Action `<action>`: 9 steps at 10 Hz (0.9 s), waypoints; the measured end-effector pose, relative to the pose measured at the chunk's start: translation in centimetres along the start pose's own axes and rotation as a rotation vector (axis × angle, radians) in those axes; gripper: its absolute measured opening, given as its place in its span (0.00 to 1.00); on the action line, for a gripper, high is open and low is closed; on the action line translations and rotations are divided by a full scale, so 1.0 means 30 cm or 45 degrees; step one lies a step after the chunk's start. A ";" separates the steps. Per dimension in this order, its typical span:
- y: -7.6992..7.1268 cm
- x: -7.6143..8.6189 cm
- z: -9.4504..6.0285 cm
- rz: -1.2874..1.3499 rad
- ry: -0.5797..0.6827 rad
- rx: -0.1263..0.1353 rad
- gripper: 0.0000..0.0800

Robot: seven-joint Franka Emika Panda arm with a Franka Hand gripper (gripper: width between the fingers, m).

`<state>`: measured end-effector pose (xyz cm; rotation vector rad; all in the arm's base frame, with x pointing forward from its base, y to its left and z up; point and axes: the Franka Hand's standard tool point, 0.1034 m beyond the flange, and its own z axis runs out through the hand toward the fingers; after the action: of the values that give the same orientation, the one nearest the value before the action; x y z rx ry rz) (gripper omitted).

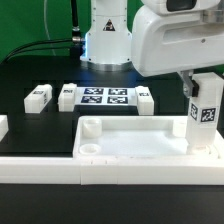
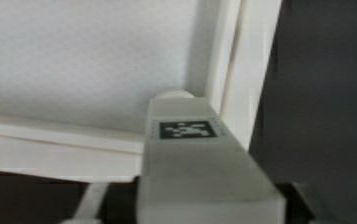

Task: Assemble desk

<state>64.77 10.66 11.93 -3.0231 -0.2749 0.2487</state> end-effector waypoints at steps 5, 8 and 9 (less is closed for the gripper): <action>0.005 -0.005 -0.002 0.187 0.029 0.013 0.36; 0.006 -0.002 0.003 0.740 0.064 0.062 0.36; 0.005 -0.002 0.004 0.882 0.082 0.076 0.36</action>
Offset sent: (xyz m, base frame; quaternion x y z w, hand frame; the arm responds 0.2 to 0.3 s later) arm -0.0128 -0.0110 0.0039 -0.0135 0.0140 0.0652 0.9977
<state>64.71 10.53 11.81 -2.9356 0.7787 0.1958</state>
